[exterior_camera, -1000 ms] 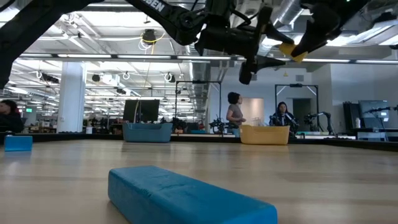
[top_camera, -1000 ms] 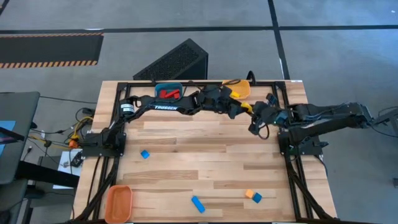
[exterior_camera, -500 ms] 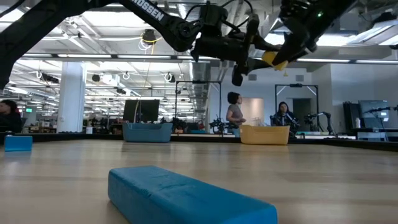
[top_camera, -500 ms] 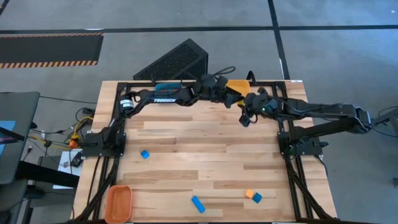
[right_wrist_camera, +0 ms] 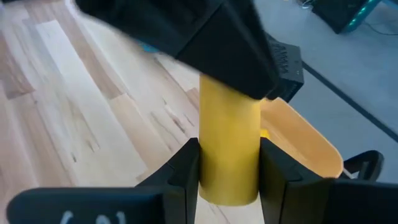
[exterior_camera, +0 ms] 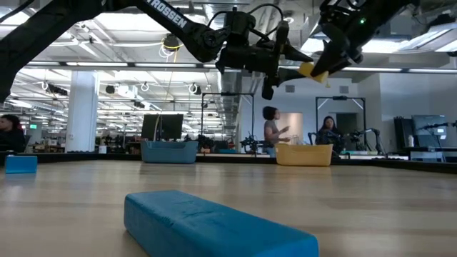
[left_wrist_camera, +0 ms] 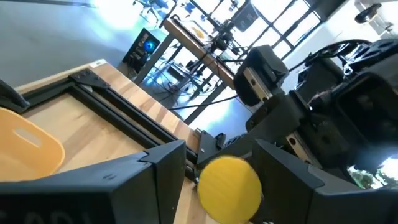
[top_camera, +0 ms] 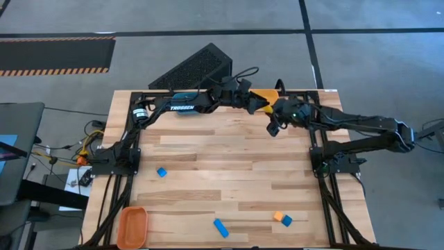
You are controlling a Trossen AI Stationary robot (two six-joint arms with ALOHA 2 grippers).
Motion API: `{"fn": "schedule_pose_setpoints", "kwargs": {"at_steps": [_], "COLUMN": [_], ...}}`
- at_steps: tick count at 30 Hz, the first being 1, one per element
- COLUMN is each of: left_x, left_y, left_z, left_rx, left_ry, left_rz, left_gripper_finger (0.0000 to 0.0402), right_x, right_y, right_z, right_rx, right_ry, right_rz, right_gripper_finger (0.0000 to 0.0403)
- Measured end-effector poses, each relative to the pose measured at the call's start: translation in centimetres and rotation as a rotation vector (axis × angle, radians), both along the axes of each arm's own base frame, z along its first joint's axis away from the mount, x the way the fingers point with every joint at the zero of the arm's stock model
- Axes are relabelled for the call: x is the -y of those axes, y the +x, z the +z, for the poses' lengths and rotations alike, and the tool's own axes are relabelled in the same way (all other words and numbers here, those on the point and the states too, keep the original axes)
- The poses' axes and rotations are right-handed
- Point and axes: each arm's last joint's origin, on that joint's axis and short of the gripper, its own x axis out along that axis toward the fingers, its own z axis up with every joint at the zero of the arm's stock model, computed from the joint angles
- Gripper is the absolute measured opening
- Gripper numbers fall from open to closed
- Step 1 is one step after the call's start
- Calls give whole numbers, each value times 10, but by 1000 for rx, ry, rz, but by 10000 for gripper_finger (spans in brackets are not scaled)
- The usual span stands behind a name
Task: Sort & place blocks by color
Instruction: Put the yellow block into the yellow bin
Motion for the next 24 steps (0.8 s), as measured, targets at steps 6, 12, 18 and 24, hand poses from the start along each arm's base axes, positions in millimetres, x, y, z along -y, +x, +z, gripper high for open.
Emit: {"fn": "schedule_pose_setpoints", "kwargs": {"at_steps": [6, 12, 18, 24], "left_x": [-1, -3, -2, -2], "left_y": [0, -1, -1, 0], "left_z": [0, 1, 3, 4], "left_rx": [-6, -3, 20, 30], "left_ry": [-30, -12, 4, -26], "left_rz": [59, 87, 66, 53], "left_gripper_finger": [176, 207, 200, 159], "right_x": [6, 7, 7, 7], "right_y": [0, 0, 1, 2], "right_z": [3, 4, 5, 8], "right_rx": [32, 23, 31, 40], "right_ry": [-15, -52, -57, -88], "right_rz": [-24, -11, -7, 10], "right_gripper_finger": [119, 119, 119, 119]}}
